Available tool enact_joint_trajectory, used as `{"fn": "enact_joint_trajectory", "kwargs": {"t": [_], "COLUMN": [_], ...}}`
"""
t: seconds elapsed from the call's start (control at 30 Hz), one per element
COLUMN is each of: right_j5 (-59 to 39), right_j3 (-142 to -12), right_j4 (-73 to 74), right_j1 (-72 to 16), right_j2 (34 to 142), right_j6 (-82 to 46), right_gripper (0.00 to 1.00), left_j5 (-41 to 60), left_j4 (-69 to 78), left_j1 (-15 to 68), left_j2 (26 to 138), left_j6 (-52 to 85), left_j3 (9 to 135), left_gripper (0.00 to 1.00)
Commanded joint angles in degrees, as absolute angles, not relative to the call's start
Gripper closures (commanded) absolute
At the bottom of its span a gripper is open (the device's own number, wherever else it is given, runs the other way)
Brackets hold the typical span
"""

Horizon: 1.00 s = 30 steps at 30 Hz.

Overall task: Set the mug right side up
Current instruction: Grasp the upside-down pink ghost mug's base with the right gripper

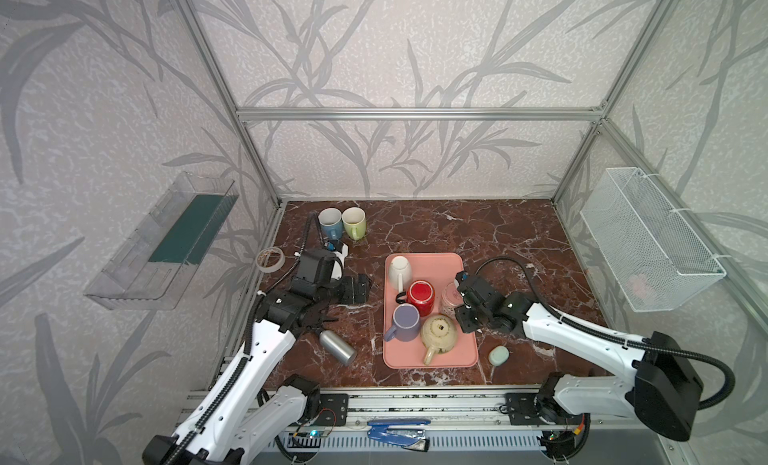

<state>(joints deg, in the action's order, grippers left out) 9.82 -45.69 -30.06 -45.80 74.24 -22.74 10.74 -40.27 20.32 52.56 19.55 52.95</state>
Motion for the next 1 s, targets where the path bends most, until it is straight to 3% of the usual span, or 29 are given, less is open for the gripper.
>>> {"fn": "enact_joint_trajectory", "kwargs": {"t": [0.0, 0.97], "right_j5": [11.7, 10.3], "right_j3": [-48.6, -57.6], "right_j4": [-29.2, -34.8], "right_j1": [-45.8, -43.0], "right_j2": [76.2, 88.7], "right_j6": [-23.4, -21.1], "right_gripper": [0.45, 0.7], "left_j5": [11.5, 8.5], "left_j4": [-40.0, -41.0], "left_j1": [21.0, 24.4], "left_j2": [51.7, 51.2], "left_j6": [19.6, 18.9], "left_j3": [52.2, 52.2], "left_gripper": [0.02, 0.02]}}
